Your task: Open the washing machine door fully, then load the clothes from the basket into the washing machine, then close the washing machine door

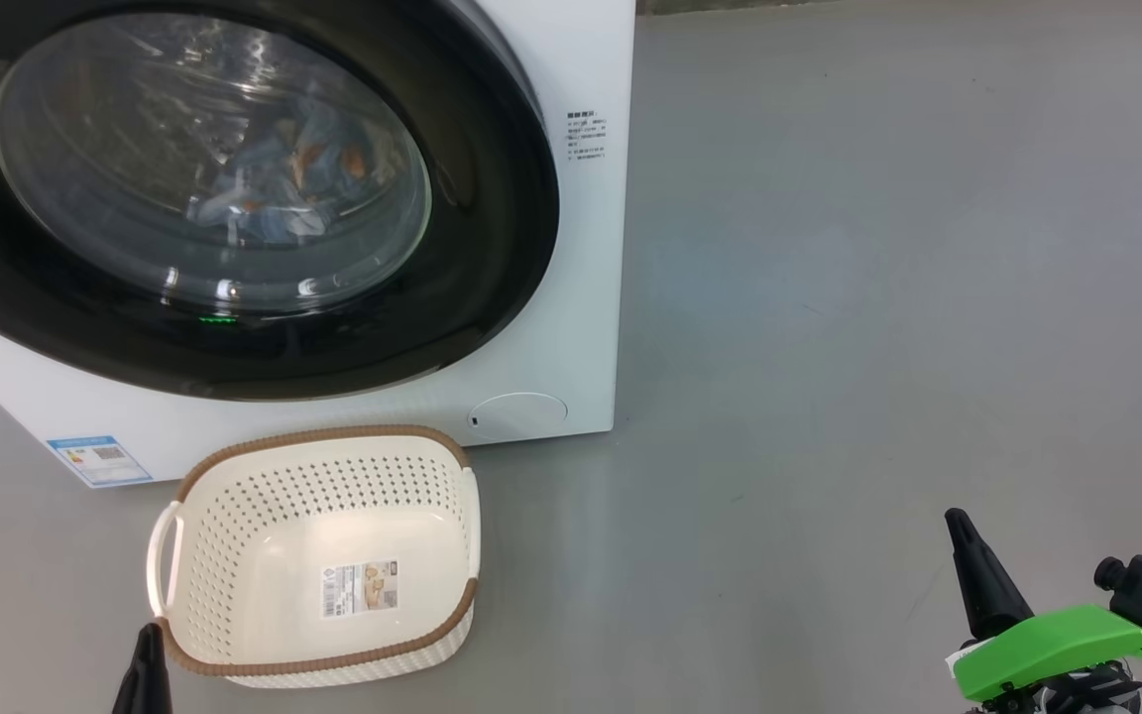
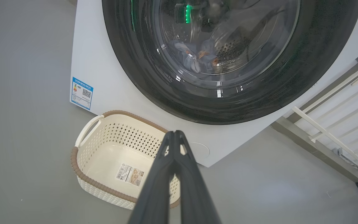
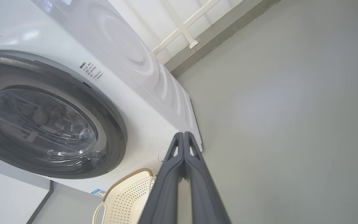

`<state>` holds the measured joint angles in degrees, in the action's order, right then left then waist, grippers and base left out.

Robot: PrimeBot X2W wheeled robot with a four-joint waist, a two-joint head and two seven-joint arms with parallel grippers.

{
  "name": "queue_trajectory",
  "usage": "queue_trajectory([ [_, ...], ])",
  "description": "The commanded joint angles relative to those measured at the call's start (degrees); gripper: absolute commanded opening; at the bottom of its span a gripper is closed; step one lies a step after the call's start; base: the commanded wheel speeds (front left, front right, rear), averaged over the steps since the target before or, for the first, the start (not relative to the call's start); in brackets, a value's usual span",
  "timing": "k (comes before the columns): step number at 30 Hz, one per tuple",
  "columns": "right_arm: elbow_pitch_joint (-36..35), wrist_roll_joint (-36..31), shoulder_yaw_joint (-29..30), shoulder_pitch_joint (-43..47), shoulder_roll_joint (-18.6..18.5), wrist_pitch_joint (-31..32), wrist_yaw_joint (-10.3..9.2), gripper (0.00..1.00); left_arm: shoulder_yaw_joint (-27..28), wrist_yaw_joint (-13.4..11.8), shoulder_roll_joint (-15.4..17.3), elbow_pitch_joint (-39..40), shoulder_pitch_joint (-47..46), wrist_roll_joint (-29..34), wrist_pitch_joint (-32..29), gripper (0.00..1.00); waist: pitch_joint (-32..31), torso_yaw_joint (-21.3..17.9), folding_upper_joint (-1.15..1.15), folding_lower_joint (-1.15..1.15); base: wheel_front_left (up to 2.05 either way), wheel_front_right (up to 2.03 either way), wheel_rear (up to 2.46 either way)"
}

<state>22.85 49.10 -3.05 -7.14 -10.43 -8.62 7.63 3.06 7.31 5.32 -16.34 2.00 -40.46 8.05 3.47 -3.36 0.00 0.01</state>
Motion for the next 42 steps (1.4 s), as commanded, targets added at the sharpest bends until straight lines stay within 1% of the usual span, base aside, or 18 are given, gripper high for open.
queue_trajectory([
  [1, -1.70, 1.65, 0.16, -0.65, -0.07, 0.52, -0.05, 0.00, 1.07, 0.06, 0.67, 1.38, -2.45, -1.88, -0.51, 0.00, -0.07, 0.08, 0.00, -0.01, 0.00, 0.00, 0.00],
  [42, -5.06, 21.26, 4.44, 0.12, 3.40, 7.27, -0.09, 0.00, 2.23, 0.11, -0.79, 1.80, -5.16, -25.31, -7.14, 0.00, -1.59, 1.62, 0.00, -0.01, 0.00, 0.00, 0.00],
])
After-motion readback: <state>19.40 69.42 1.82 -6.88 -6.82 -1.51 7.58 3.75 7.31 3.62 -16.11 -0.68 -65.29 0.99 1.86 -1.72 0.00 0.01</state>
